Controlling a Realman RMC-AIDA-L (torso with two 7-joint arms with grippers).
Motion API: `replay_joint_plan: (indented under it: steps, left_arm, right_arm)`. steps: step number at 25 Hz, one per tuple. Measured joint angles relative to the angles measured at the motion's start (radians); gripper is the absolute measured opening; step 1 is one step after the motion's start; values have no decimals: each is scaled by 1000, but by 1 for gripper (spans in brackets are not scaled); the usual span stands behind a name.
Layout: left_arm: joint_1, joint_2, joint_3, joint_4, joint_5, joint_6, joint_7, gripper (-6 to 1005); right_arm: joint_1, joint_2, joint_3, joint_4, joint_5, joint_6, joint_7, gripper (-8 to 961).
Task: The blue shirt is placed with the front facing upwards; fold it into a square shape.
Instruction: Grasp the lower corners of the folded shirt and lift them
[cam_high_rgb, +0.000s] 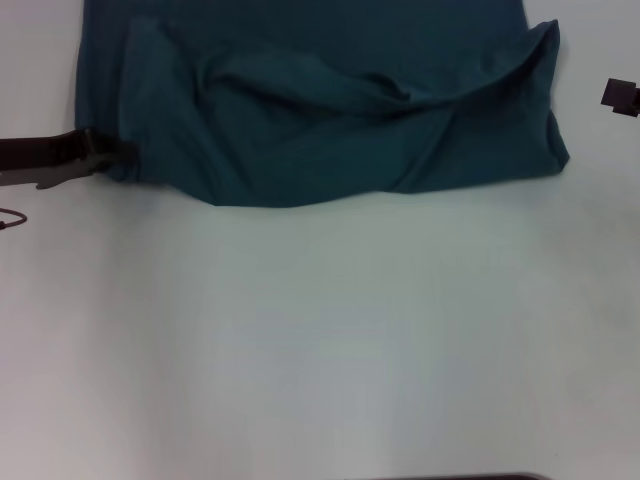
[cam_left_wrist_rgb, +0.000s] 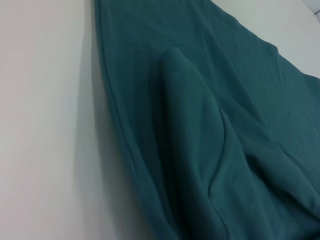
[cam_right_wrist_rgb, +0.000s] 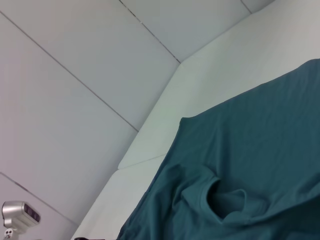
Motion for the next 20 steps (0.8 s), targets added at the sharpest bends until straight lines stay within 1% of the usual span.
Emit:
replay_joint_plan:
  steps: [3,5,6,8,10,13,15,17,20]
  left_arm:
    - [0,1,0,0,0,10,0,317]
    - [0,4,-3,-3,0,28,0,269]
    - [0,7,-5,-7,0,42,-1,226]
    - [-1,13,-8,-20,0,72,-10,139]
    - [-1,23,-9,-42,-1,111,-38,53]
    - [-1,45,-9,-62,-1,164,-75,43]
    - [-1,64,-8,-65,-1,200,-96,36]
    - [-1,83,-5,-61,-1,234,-110,33]
    - [0,100,-4,-59,-1,258,-116,33]
  right_arm:
    - [0,-3,-2,0,0,-1,1,802]
    - [2,-9,-7,0,-9,-2,6,801]
    - [3,-12,-8,0,-17,-3,10,800]
    - [13,-24,-10,-6,-58,-13,26,799]
    - [26,-43,-10,-12,-110,-23,41,798]
    - [53,-73,-7,-14,-187,-29,64,797]
    - [70,-87,-5,-14,-225,-29,79,796]
    - [84,-93,-5,-14,-262,-27,94,795]
    - [101,-94,-4,-17,-309,-19,113,794]
